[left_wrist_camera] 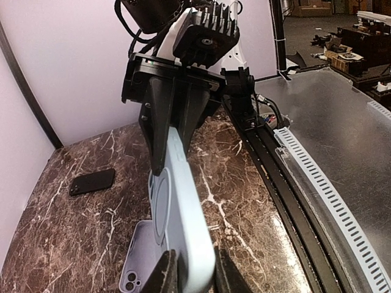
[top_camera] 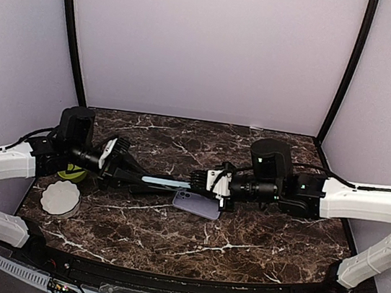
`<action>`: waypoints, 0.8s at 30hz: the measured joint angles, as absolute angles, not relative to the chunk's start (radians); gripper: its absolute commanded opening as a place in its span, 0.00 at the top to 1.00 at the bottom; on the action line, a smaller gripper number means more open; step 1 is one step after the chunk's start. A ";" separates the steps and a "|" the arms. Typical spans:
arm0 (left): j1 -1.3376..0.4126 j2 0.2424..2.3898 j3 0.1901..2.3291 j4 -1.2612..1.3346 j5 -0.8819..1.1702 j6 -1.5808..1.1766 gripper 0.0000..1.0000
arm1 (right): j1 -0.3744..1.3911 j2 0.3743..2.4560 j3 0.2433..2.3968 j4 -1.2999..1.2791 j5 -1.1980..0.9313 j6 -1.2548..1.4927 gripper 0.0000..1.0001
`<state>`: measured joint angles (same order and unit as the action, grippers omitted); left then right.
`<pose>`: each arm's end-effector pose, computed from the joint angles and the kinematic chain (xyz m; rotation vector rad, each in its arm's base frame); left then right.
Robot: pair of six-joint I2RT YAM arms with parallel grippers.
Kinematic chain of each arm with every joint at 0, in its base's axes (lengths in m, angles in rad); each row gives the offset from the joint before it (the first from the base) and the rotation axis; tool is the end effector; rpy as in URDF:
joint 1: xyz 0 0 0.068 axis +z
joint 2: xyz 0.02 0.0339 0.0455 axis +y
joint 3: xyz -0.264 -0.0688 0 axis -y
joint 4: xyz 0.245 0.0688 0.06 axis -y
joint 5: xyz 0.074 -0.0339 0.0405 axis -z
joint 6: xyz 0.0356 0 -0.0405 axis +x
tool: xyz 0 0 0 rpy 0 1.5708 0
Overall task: Take the phone out of the phone case
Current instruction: Remove the top left corner of the phone case.
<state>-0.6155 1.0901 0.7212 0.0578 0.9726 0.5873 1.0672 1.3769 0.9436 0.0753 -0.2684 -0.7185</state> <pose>0.1770 -0.1612 0.2864 1.5164 1.0410 -0.9249 0.1453 0.2832 0.2862 -1.6233 1.0742 0.4909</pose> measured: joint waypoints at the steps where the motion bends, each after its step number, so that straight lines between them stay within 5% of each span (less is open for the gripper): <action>1: -0.616 1.092 0.721 0.058 0.974 0.587 0.79 | 1.068 1.375 0.941 0.076 -0.263 -0.722 1.00; 24: -0.618 1.122 0.722 0.057 0.982 0.607 0.82 | 1.093 1.360 0.888 0.137 -0.166 -0.778 1.00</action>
<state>-0.6182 1.1221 0.7219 0.0574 0.9825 0.6071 1.0935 1.3598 0.8875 0.1371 -0.1658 -0.7776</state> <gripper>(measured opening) 0.185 0.092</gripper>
